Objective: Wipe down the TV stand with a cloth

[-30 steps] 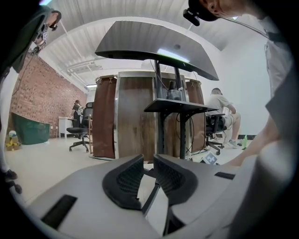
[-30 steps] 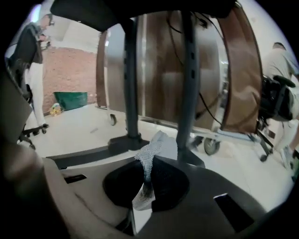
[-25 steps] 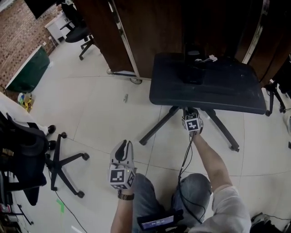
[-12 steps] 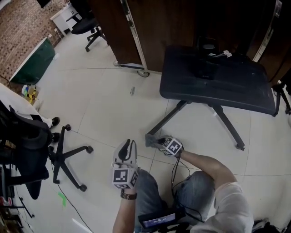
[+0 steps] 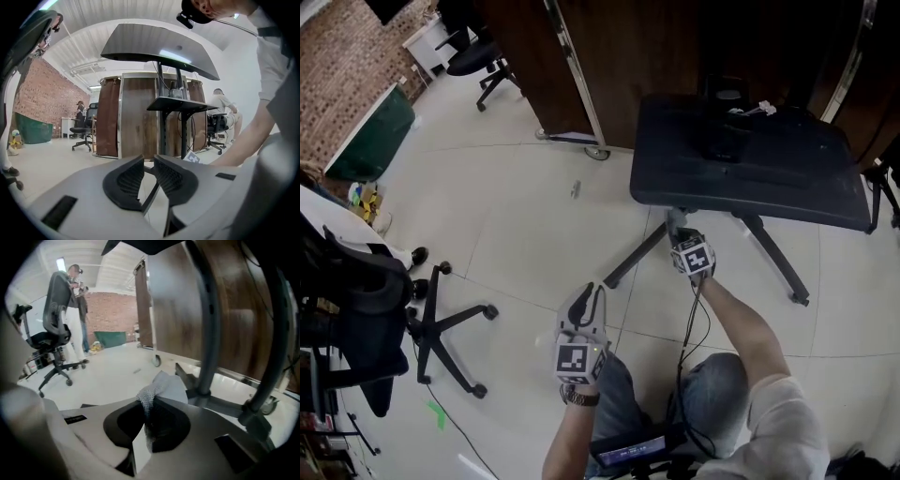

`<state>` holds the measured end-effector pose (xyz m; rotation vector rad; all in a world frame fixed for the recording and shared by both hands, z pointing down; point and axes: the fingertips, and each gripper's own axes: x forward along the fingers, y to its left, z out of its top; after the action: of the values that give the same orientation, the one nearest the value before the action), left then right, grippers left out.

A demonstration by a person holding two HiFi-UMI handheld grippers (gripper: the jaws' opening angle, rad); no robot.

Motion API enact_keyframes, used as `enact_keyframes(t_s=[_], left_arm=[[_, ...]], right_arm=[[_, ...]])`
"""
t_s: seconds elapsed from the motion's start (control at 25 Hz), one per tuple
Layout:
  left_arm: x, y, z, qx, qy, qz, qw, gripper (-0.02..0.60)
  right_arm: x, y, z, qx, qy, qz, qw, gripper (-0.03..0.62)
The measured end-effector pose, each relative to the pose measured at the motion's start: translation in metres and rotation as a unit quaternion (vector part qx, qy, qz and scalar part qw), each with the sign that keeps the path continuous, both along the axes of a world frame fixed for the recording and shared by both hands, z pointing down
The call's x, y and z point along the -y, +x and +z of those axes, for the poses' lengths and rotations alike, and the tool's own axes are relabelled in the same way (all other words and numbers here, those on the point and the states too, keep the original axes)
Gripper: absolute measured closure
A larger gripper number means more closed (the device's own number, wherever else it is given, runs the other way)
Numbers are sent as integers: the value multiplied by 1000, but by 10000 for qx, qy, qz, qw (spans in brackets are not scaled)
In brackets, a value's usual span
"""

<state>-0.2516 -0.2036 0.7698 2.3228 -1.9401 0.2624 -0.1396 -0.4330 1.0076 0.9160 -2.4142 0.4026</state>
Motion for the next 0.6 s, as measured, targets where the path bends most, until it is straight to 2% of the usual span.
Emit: enact_keyframes(t_s=[0.08, 0.16, 0.2, 0.24, 0.28, 0.36, 0.44, 0.52, 0.6], left_arm=[[6, 10, 6, -84, -31, 65, 9999, 506], [12, 18, 15, -126, -90, 148, 9998, 506], [13, 22, 19, -136, -121, 197, 9996, 506], [15, 25, 22, -147, -145, 246, 9995, 506], [17, 27, 25, -158, -160, 289, 9993, 506], [23, 35, 30, -187, -180, 365, 9990, 506], [30, 47, 35, -247, -196, 483, 9983, 506], [39, 64, 36, -312, -204, 667, 9971, 506], [49, 81, 35, -371, -176, 875, 9953, 506]], right_arm=[[-62, -57, 6, 152, -232, -1176, 9927, 569], [-134, -102, 7, 292, -397, -2386, 9699, 569], [-159, -115, 4, 363, -370, -2766, 9596, 569], [-169, -120, -1, 434, -268, -2903, 9556, 569], [-162, -115, -9, 487, -122, -2785, 9591, 569], [-105, -76, -19, 469, 196, -1906, 9804, 569], [-32, -1, -21, 229, 514, -600, 9966, 570], [25, 90, -23, -77, 727, 739, 9946, 569], [59, 179, -25, -306, 792, 1895, 9782, 569]])
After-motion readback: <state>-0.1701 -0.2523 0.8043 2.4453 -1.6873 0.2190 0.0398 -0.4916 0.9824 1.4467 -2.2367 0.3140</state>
